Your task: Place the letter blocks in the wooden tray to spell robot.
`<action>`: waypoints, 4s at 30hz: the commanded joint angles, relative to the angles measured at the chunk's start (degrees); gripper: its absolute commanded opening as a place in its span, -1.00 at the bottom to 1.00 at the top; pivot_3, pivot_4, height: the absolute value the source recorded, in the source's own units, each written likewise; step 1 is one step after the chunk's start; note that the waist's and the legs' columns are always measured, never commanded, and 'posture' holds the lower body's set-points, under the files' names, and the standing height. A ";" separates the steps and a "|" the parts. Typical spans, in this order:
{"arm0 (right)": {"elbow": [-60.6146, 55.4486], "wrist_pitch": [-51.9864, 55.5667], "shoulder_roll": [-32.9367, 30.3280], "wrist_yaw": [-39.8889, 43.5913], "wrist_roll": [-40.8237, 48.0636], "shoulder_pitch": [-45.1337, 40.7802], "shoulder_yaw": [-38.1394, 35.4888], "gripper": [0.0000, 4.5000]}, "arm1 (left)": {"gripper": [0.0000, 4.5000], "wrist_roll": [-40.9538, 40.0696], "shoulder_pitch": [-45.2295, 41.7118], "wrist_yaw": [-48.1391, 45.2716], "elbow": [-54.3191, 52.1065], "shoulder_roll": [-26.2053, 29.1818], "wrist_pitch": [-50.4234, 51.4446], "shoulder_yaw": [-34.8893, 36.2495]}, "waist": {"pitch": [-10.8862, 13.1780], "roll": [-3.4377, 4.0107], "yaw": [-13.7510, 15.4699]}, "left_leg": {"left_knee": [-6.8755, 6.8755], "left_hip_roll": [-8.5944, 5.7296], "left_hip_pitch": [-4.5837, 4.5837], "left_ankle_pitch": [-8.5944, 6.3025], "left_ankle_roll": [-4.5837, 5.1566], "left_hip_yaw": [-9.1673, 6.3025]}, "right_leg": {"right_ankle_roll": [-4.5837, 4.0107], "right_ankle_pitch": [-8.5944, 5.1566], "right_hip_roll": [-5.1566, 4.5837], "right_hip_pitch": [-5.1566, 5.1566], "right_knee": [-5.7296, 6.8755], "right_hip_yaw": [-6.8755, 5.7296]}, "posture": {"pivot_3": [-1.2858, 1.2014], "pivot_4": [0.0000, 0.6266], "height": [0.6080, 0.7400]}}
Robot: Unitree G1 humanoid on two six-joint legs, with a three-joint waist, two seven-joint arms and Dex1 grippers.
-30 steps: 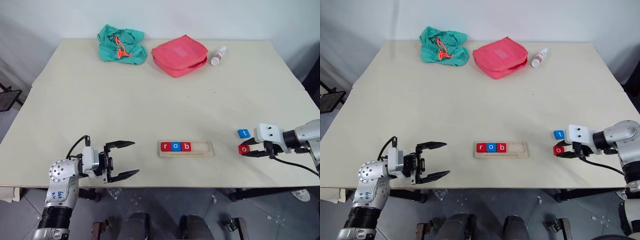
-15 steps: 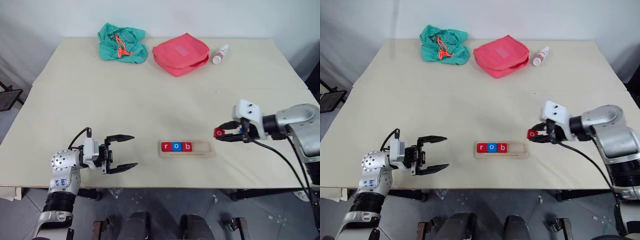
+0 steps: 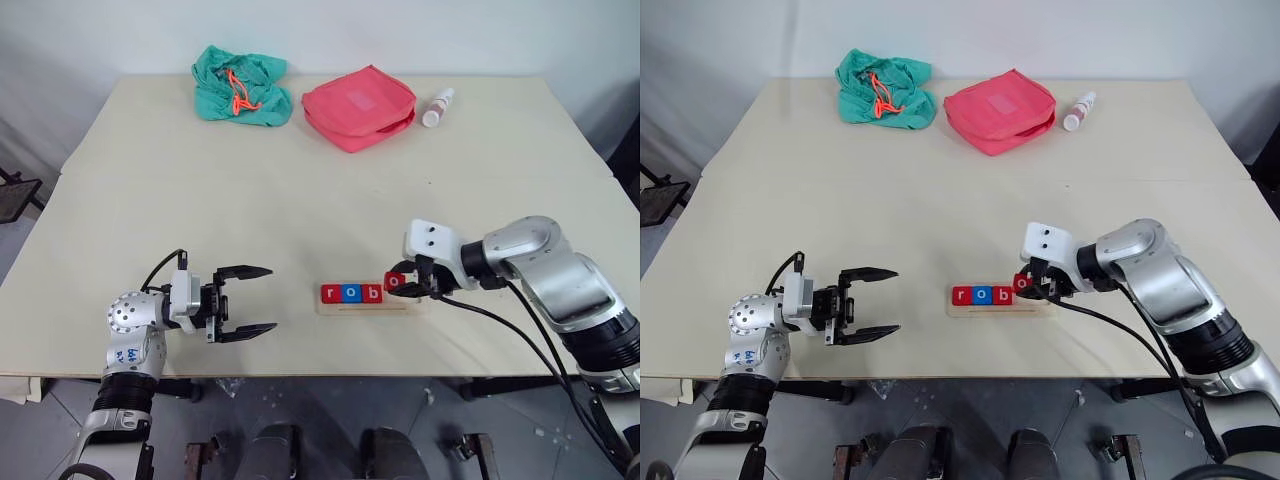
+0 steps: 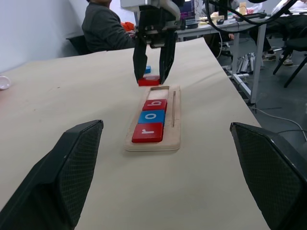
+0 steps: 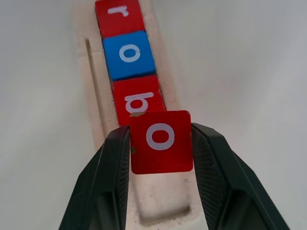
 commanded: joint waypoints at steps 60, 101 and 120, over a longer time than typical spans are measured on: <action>-12.54 8.61 9.90 -35.32 12.27 38.21 -49.45 0.98 | 1.00 0.11 -4.26 0.57 1.76 -2.95 0.22 -1.66 | 0.01 -0.05 1.47 | -0.08 0.00 0.07 0.00 0.01 0.11 | 0.00 0.00 0.02 0.08 -0.04 0.07 | 0.03 -0.52 1.00; -28.52 13.85 27.13 -57.51 19.15 41.32 -46.42 -0.35 | 1.00 -0.61 -1.86 0.04 -0.43 -1.22 0.94 -0.91 | 0.00 -0.03 1.53 | -0.13 0.00 0.06 0.00 0.00 -0.01 | 0.00 0.00 0.03 0.04 0.03 0.09 | 0.03 -0.52 1.00; -23.84 8.19 28.52 -56.58 18.22 43.62 -41.34 0.22 | 1.00 -1.30 -1.58 -1.00 -2.21 -0.38 2.57 -0.54 | 0.00 -0.03 1.31 | -0.16 -0.01 0.11 0.00 0.01 0.12 | 0.00 0.00 0.04 -0.01 0.06 0.20 | 0.03 -0.52 1.00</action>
